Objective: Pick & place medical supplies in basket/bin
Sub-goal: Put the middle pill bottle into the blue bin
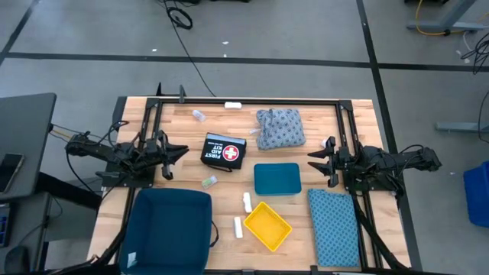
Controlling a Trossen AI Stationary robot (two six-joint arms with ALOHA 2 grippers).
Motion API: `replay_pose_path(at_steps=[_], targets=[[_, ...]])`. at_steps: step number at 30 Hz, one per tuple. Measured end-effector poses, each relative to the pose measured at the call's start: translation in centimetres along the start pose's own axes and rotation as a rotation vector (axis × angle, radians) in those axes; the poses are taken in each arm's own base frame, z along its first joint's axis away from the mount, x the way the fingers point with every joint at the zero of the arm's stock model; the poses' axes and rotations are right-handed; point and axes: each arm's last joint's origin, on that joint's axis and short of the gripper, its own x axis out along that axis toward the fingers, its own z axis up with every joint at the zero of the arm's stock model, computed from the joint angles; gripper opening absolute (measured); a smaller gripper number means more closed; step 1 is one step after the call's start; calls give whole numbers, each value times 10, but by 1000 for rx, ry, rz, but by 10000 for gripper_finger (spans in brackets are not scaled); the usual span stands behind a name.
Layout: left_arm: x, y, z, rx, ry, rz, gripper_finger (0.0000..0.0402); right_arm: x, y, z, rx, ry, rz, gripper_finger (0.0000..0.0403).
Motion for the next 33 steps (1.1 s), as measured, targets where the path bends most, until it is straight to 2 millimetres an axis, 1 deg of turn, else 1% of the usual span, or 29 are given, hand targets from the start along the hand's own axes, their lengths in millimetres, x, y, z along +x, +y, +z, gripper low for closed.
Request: replay_pose_path(at_steps=[3,6,10,13,16,18,20,23,27,33], targets=[[0,0,-1,-4,8,0,63,0,-1,0,2,3,-22,161],[1,-1,-2,-7,21,-1,100,0,-2,-1,6,8,-64,175],[2,-2,-4,-5,36,-1,156,1,-3,-3,34,26,-121,222],[3,-2,-4,-1,43,0,192,3,-4,-6,21,64,-152,261],[3,-2,-5,3,48,0,214,6,-4,-11,-5,117,-177,278],[3,-2,-6,8,52,0,220,8,-4,-13,-19,152,-200,279],[3,-3,-6,12,55,1,222,10,-4,-11,-31,179,-221,274],[4,-3,-6,14,59,1,221,15,-3,-1,-54,224,-239,264],[4,-3,-6,16,60,1,221,22,-1,13,-101,359,-259,254],[4,-3,-7,22,67,1,221,34,-1,32,-93,538,-355,252]])
